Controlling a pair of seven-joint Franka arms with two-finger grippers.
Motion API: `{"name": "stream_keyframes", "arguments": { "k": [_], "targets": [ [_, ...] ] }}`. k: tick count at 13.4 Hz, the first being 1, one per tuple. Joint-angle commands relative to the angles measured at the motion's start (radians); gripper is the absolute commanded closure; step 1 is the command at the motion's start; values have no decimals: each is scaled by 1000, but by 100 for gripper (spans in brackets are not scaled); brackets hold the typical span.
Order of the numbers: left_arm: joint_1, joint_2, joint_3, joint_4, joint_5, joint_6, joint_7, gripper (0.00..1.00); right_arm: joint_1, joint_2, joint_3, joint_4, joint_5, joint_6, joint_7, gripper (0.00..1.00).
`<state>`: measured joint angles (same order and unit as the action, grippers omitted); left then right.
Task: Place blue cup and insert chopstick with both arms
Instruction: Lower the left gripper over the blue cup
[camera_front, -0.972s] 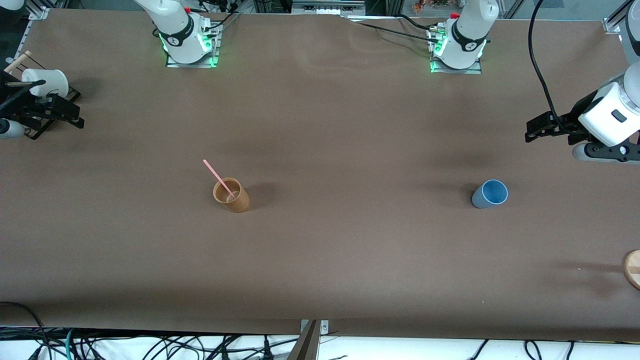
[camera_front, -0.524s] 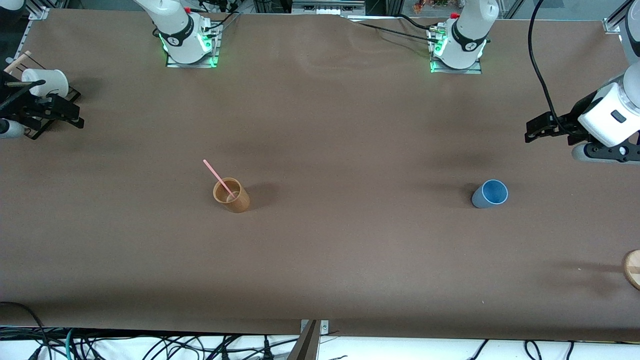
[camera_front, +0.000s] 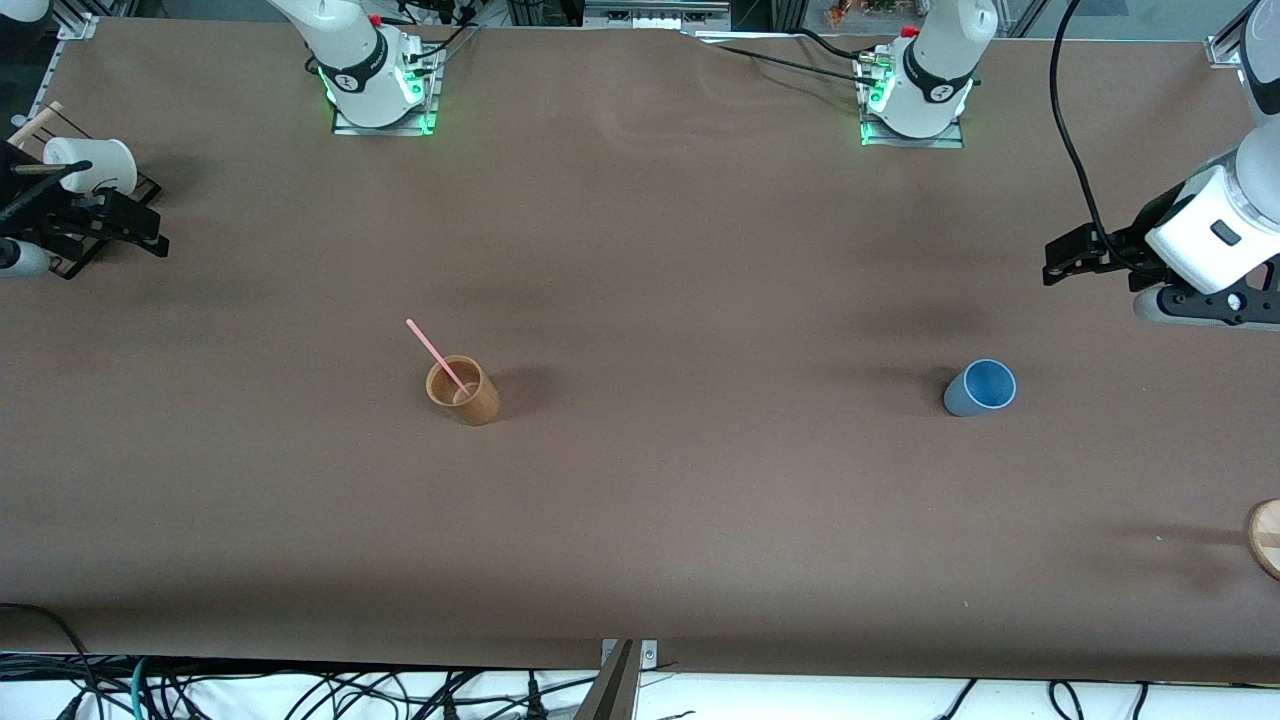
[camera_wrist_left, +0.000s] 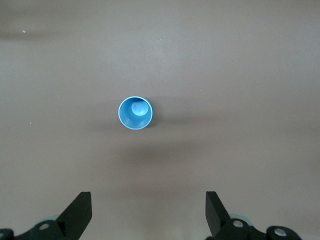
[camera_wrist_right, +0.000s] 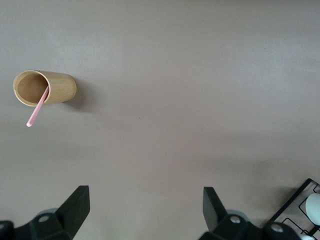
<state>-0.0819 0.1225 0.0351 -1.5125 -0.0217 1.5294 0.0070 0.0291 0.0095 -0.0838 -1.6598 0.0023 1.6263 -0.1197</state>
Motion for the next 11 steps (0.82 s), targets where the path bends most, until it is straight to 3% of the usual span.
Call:
{"name": "stream_keyframes", "arguments": {
  "k": [1, 7, 11],
  "targets": [
    [-2, 23, 0, 28, -18, -3, 5, 0, 0, 1, 3, 5, -4, -8, -3, 0],
    [20, 98, 9, -20, 8, 26, 66, 0, 2, 4, 6, 6, -4, -8, 2, 0],
    [36, 83, 41, -262, 37, 326, 188, 0, 2, 7, 6, 6, -4, -8, 0, 0]
  ]
}}
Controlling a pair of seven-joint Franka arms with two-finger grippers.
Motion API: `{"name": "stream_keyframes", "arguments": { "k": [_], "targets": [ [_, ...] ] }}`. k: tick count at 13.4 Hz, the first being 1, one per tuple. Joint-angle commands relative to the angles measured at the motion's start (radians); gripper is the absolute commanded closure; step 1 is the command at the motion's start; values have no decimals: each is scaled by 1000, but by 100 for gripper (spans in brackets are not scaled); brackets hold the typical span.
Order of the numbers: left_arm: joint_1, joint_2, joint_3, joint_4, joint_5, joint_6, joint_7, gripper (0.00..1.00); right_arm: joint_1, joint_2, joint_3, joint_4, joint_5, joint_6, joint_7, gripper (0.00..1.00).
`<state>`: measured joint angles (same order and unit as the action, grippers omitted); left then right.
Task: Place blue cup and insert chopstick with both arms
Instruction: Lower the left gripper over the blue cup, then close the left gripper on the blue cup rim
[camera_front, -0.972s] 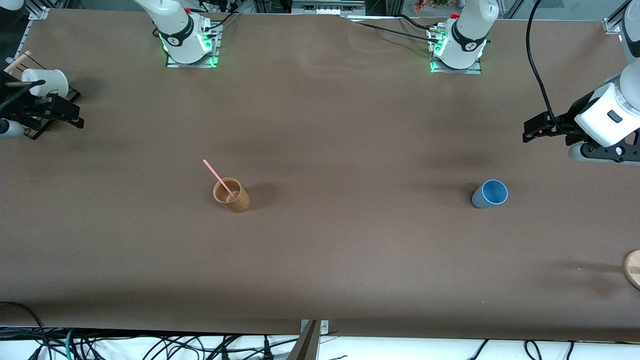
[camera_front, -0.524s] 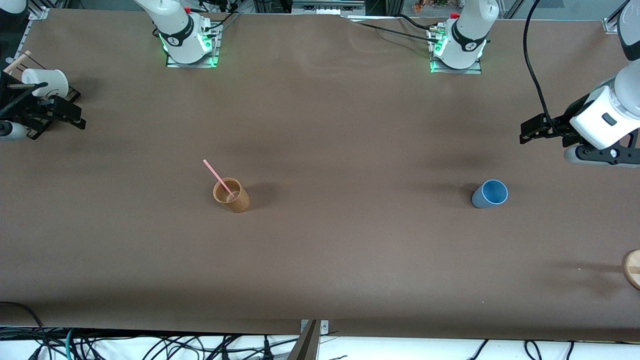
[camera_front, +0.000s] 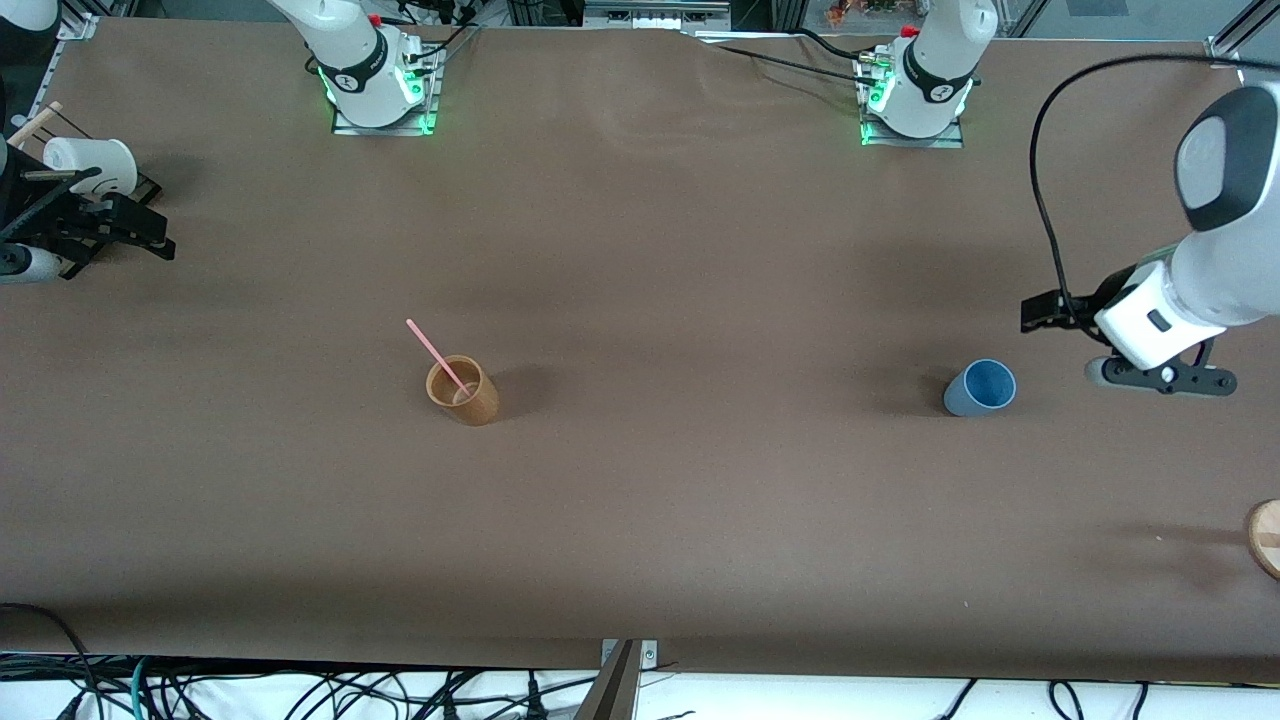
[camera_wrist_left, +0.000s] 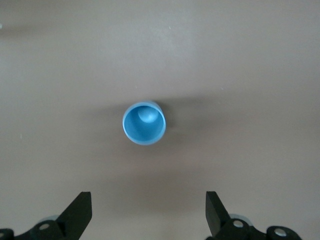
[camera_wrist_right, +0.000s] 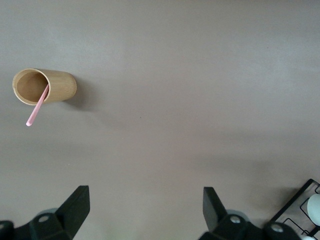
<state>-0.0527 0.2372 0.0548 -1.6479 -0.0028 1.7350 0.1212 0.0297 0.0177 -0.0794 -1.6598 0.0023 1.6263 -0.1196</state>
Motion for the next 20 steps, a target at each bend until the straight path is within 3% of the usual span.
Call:
{"name": "stream_keyframes", "arguments": {
  "k": [1, 6, 16, 20],
  "targets": [
    [10, -30, 28, -177, 18, 186, 83, 0, 1, -1, 1, 6, -4, -8, 1, 0],
    [77, 3, 26, -325, 20, 434, 112, 0, 1, 1, 1, 6, -5, -6, 1, 0],
    [67, 140, 26, -320, 17, 621, 100, 0, 4, 8, 3, 6, -4, -6, 0, 0],
    [57, 146, 26, -345, 17, 653, 100, 0, 4, 10, 3, 6, 2, -8, 0, 0]
  ]
}}
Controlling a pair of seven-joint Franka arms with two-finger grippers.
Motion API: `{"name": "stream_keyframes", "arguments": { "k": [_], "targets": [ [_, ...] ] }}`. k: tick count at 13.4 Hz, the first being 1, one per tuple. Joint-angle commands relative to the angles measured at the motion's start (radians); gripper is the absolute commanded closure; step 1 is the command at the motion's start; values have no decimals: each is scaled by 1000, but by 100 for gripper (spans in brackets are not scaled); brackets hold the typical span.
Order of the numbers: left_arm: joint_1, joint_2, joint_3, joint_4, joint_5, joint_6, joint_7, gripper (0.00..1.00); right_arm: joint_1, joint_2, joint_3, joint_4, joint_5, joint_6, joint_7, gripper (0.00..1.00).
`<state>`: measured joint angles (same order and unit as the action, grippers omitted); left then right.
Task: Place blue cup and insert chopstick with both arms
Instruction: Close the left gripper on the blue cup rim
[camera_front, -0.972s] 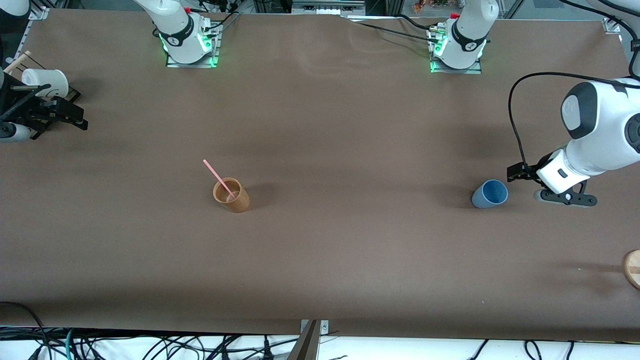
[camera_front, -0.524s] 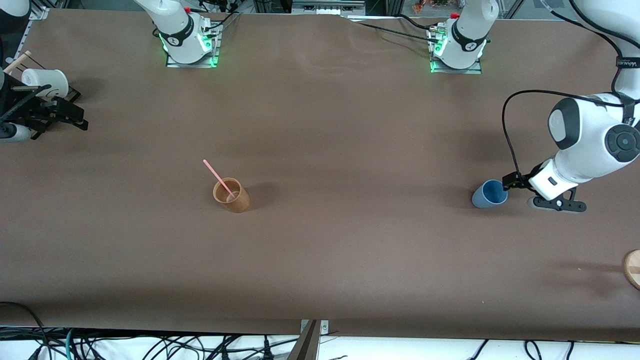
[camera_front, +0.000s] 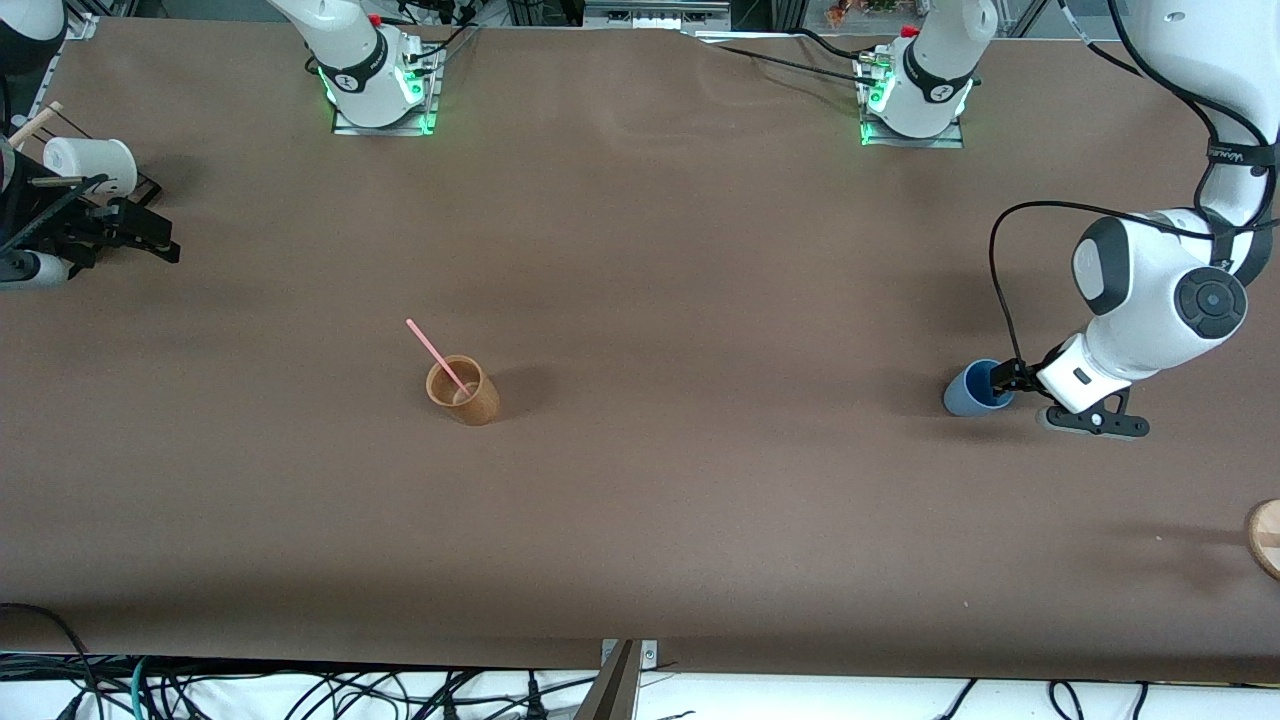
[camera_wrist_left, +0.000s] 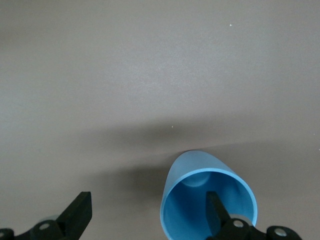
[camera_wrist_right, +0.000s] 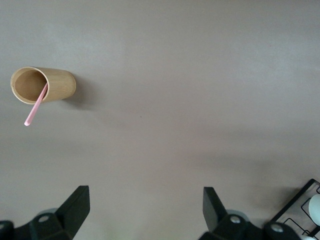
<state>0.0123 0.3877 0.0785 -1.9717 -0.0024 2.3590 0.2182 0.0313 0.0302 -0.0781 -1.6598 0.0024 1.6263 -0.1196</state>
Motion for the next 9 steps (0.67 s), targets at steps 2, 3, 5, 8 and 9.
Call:
{"name": "stream_keyframes", "arguments": {
  "k": [2, 3, 5, 8, 9],
  "targets": [
    [-8, -9, 3, -76, 16, 94, 3, 0, 2, -1, 1, 6, 7, -8, 1, 0],
    [-8, -7, 3, -97, 16, 127, 3, 0, 1, 7, 1, 6, 7, -8, 1, 0],
    [-8, -6, 3, -119, 16, 161, 3, 3, 1, 7, 1, 6, 8, -8, -2, 0],
    [-8, -6, 3, -116, 16, 152, 3, 83, 1, 7, 1, 6, 10, -10, 1, 0],
    [-8, -6, 3, -116, 16, 148, 1, 97, -1, 8, 1, 6, 8, -8, 0, 0]
  ]
}}
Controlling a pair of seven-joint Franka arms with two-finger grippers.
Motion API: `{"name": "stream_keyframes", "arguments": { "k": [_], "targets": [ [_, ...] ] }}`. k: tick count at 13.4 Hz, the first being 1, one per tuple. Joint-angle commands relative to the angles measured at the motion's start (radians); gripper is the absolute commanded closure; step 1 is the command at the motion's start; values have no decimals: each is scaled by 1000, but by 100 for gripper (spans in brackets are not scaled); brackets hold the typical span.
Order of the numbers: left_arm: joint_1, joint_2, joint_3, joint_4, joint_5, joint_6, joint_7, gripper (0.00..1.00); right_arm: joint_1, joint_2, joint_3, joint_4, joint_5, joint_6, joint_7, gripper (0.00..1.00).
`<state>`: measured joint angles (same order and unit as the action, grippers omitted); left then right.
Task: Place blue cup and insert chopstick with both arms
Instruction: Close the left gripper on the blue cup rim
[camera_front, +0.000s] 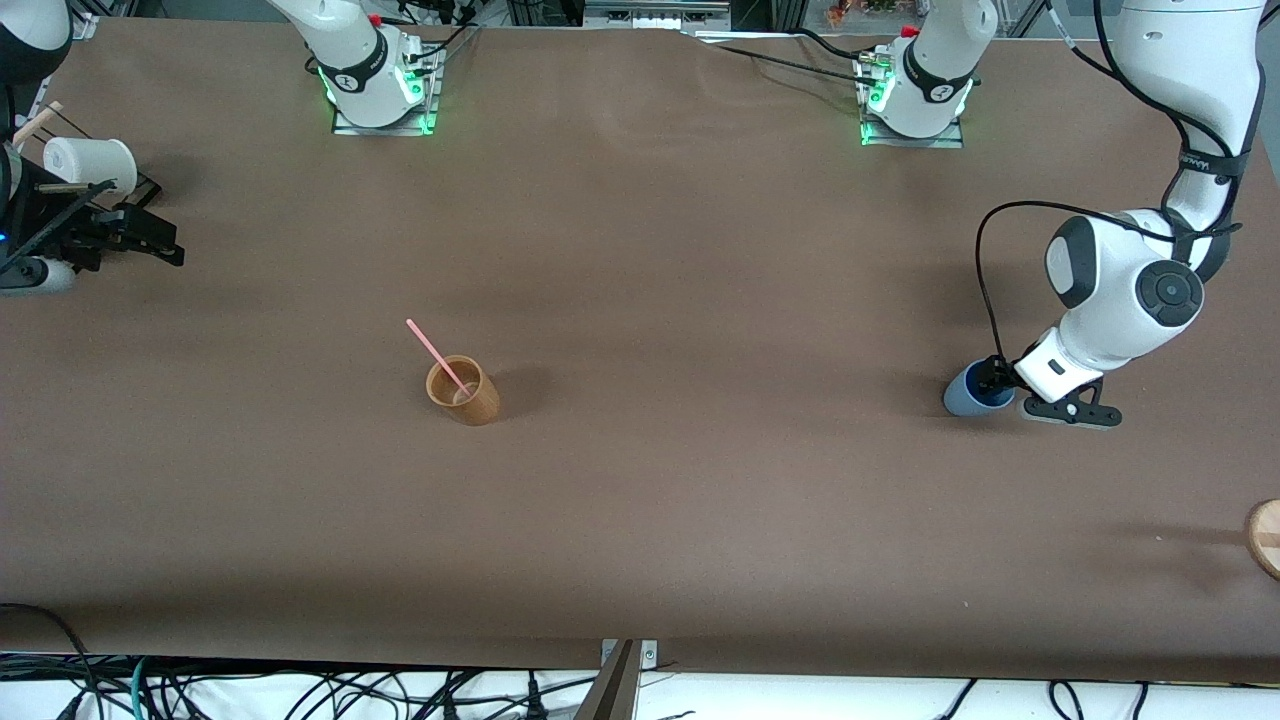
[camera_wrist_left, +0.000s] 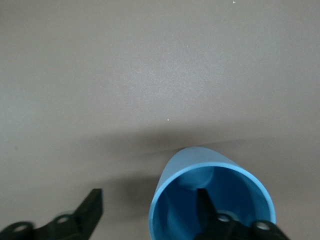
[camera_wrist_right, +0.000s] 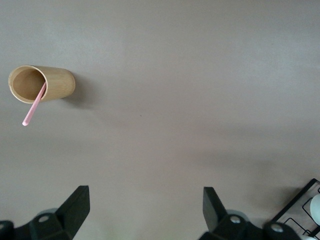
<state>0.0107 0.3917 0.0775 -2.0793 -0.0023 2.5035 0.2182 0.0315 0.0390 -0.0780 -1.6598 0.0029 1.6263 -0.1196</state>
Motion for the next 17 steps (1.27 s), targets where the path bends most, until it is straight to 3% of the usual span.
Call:
{"name": "stream_keyframes", "arguments": {
  "k": [1, 8, 13, 17],
  "targets": [
    [-6, -10, 4, -5, 12, -9, 1, 100, -1, -2, 1, 6, 9, -9, -6, 0],
    [-12, -19, 2, 16, 4, -43, -6, 100, 1, -2, 1, 6, 8, -9, -8, 0],
    [-83, -36, -7, 189, -36, -296, -63, 100, 1, -1, 1, 6, 8, -9, -9, 0],
    [-248, -34, -22, 297, -51, -406, -286, 100, 1, -1, 1, 6, 8, -9, -8, 0]
  ]
}}
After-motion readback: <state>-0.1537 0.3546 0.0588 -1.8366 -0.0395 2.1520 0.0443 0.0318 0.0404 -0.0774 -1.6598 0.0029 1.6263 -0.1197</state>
